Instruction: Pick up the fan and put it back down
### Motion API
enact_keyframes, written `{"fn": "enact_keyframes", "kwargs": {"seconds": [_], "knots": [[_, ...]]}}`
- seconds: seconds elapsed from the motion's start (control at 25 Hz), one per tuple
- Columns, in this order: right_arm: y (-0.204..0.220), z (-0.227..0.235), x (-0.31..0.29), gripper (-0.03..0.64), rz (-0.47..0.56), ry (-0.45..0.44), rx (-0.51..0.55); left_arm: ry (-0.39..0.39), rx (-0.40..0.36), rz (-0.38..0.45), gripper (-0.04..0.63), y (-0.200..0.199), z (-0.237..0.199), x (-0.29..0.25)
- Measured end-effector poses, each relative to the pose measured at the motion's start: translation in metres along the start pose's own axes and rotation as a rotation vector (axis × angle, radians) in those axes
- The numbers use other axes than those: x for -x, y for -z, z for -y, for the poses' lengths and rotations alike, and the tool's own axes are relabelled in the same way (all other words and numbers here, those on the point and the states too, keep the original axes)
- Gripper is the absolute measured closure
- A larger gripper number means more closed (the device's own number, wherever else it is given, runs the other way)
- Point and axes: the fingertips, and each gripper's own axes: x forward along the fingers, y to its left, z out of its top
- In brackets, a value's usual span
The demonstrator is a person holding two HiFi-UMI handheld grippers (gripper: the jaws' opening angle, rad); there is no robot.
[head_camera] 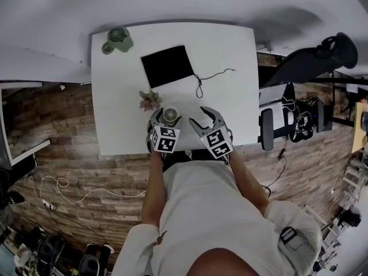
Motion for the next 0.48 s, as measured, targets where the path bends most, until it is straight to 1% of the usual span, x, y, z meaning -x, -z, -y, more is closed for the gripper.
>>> {"fn": "enact_keyframes", "kwargs": {"seconds": [0.2, 0.48], "knots": [[-0.0019, -0.0009, 0.0023, 0.376, 0.005, 0.013, 0.001, 0.003, 0.005, 0.003, 0.236, 0.0005, -0.0005, -0.0009], [-0.0049, -0.0003, 0.0068, 0.364, 0.015, 0.034, -0.001, 0.000, -0.010, 0.010, 0.218, -0.0005, -0.0009, 0.0040]]}}
